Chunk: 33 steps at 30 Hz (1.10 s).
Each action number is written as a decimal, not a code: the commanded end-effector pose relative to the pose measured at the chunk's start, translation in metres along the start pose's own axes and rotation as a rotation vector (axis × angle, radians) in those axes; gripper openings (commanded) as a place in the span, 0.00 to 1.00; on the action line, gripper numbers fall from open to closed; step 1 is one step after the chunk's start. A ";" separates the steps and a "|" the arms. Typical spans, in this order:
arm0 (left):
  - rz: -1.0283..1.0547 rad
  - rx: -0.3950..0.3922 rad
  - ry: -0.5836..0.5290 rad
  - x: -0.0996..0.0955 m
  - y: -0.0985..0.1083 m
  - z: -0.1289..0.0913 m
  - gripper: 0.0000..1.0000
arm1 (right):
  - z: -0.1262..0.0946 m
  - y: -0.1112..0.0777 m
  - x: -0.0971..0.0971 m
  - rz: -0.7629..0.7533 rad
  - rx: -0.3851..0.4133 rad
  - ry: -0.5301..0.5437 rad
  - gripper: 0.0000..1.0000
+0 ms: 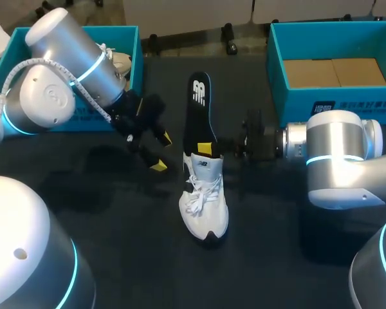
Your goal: Take the shoe out of the shoebox, open the shoe tongue, remove and reinsert the insole, then place the shoe into the shoebox
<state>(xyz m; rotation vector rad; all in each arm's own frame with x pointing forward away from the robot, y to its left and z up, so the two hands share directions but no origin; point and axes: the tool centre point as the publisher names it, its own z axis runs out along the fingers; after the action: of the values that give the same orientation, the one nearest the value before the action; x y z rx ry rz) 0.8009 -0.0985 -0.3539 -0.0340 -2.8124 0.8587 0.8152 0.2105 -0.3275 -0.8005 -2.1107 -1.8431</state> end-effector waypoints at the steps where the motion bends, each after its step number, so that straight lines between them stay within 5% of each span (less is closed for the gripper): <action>1: 0.000 0.000 0.000 0.001 0.001 0.000 1.00 | -0.003 0.008 -0.003 -0.004 0.020 0.005 0.36; 12: -0.001 0.002 -0.001 0.002 0.001 -0.001 1.00 | 0.002 0.024 -0.018 -0.005 0.064 0.052 0.36; 24: 0.002 0.000 0.001 0.002 0.001 -0.001 1.00 | 0.007 0.023 -0.017 0.026 0.083 0.084 0.02; 33: 0.004 0.000 0.002 0.001 0.002 -0.002 1.00 | 0.009 0.016 -0.014 0.049 0.077 0.126 0.00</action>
<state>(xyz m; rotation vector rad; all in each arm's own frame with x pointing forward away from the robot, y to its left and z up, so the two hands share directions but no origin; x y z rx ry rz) 0.8005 -0.0975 -0.3531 -0.0395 -2.8109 0.8604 0.8356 0.2181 -0.3173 -0.7086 -2.0612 -1.7304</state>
